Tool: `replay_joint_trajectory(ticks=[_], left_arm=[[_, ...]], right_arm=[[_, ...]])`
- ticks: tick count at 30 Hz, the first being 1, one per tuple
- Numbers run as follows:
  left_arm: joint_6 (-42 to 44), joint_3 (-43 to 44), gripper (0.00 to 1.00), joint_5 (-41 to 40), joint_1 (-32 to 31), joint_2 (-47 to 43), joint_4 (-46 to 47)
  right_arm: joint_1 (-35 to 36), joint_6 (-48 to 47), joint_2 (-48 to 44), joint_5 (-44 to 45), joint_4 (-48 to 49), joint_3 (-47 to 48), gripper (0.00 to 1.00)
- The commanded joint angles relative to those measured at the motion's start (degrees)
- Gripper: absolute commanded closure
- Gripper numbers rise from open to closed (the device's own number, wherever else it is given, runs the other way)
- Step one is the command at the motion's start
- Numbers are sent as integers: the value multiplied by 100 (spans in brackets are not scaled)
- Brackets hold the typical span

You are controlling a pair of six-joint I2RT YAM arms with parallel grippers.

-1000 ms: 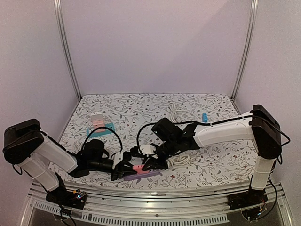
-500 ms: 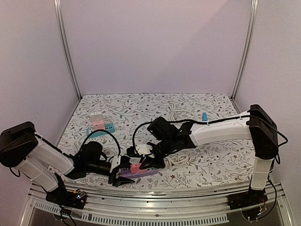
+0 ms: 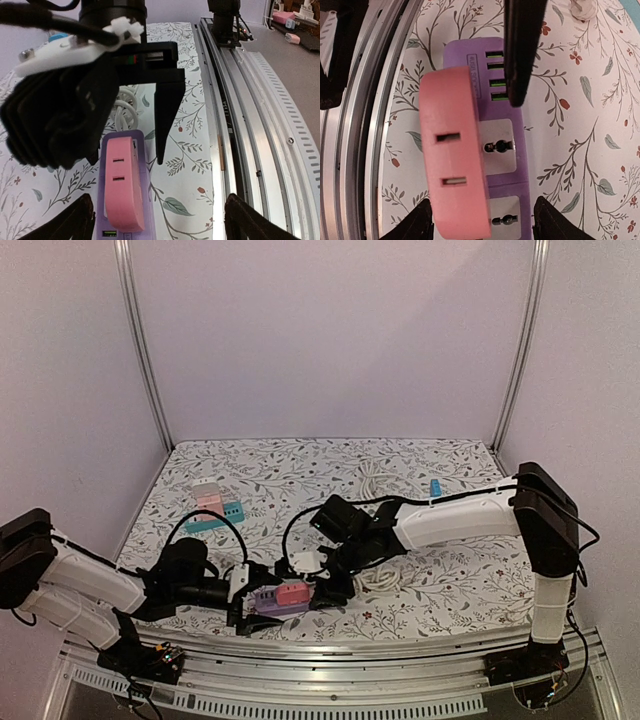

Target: Insert the plug

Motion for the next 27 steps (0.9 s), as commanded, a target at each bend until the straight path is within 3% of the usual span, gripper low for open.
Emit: replay_joint_trajectory(ticks=[1, 6, 12, 16, 22, 27], left_arm=[[110, -66, 11, -17, -59, -180, -293], [150, -37, 8, -142, -59, -456, -569], [-171, 182, 6, -879, -42, -1261, -1010], [-602, 505, 5, -1307, 147, -1885, -1713], [-1409, 771, 5, -1912, 1424, -2850, -2488], [-1808, 801, 6, -2539, 2538, -4060, -3087]], right_arm=[[-6, 227, -116, 124, -29, -63, 30], [-14, 447, -441, 197, 331, -367, 20], [-91, 789, -1136, 655, 486, -625, 17], [-517, 1568, -1856, 1202, 930, -848, 14], [-1817, 4160, -2294, 3370, -132, -496, 14], [-3070, 5464, -3197, 3908, -886, -1131, 11]])
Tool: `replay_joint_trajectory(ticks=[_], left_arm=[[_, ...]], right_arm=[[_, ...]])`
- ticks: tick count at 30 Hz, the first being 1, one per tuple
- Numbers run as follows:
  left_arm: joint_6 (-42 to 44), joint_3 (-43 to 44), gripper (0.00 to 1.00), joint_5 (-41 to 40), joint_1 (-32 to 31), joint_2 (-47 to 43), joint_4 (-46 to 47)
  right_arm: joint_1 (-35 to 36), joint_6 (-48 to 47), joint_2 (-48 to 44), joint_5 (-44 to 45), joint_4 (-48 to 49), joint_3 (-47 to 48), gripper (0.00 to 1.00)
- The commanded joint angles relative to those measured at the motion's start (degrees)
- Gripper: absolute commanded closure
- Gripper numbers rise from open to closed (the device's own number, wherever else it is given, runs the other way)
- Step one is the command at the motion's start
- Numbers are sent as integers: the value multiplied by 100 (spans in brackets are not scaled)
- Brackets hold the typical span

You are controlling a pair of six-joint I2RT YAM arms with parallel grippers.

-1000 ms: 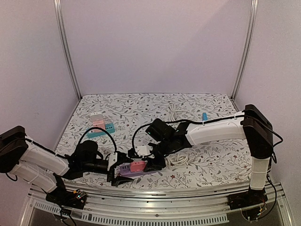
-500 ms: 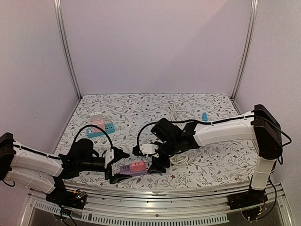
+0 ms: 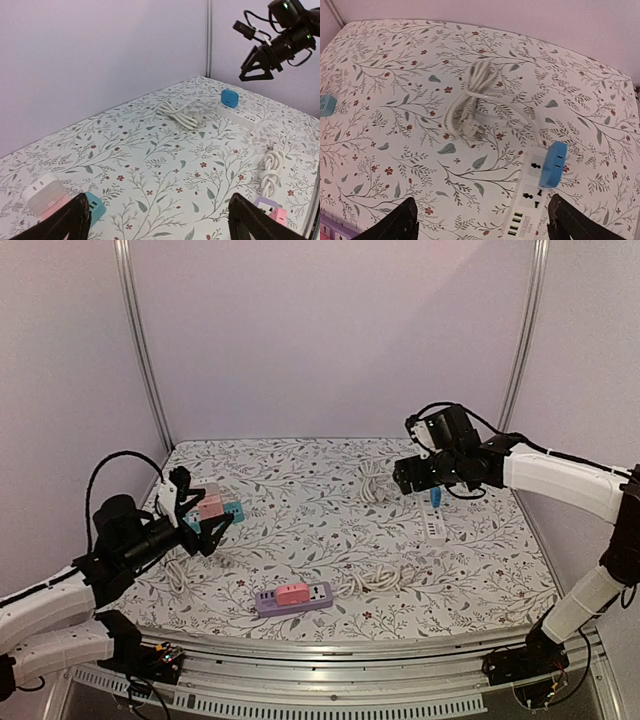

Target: Insert the plug

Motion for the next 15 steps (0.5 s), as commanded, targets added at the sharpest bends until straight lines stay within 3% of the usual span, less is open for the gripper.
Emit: replay_joint_trajectory(ticks=[1, 8, 15], left_arm=[[-502, 97, 6, -830, 812, -979, -919], [-660, 234, 4, -1624, 2309, -1908, -1329], [-413, -36, 3, -1348, 3311, -1598, -1106]], right_arm=[[-959, 1624, -1059, 1064, -1053, -691, 10], [-2868, 2097, -3036, 1343, -1695, -2130, 1], [-2945, 2517, -3843, 2479, -1866, -2701, 1]])
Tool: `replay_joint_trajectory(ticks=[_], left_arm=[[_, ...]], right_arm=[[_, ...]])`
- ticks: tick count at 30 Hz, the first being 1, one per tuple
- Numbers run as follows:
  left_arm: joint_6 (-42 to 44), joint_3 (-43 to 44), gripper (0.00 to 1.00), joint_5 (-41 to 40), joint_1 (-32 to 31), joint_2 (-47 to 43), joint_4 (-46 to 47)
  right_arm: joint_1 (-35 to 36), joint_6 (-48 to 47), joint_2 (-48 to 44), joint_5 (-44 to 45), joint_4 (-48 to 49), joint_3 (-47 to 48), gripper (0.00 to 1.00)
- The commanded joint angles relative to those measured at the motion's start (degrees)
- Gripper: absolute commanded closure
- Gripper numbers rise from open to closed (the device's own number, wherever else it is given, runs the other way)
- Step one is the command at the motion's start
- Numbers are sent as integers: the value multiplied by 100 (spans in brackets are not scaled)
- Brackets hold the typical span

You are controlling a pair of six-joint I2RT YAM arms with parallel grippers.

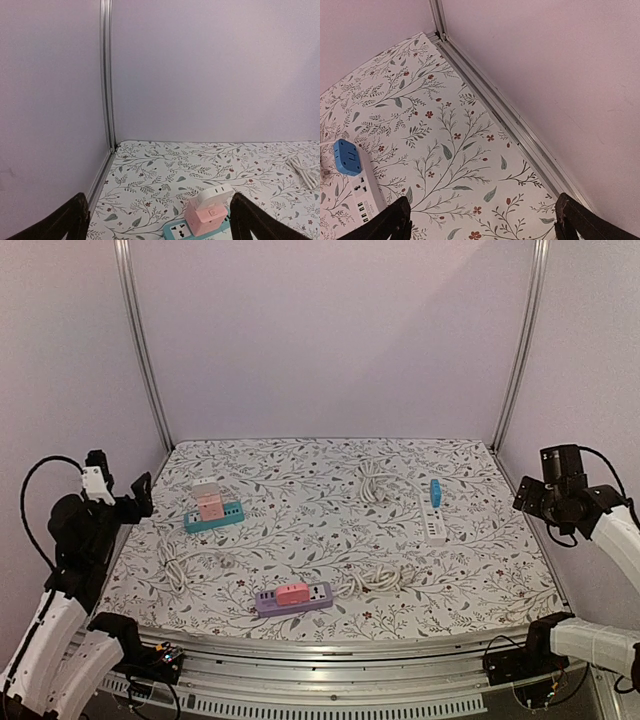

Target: Insert the plug

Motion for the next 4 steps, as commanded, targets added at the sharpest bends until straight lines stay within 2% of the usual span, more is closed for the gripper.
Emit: replay_joint_trajectory(ticks=[1, 4], left_arm=[[274, -294, 4, 177, 494, 189, 42], [388, -497, 4, 640, 811, 205, 228]], right_arm=[[-1, 531, -116, 706, -264, -270, 2], [-1, 679, -163, 742, -25, -431, 2]])
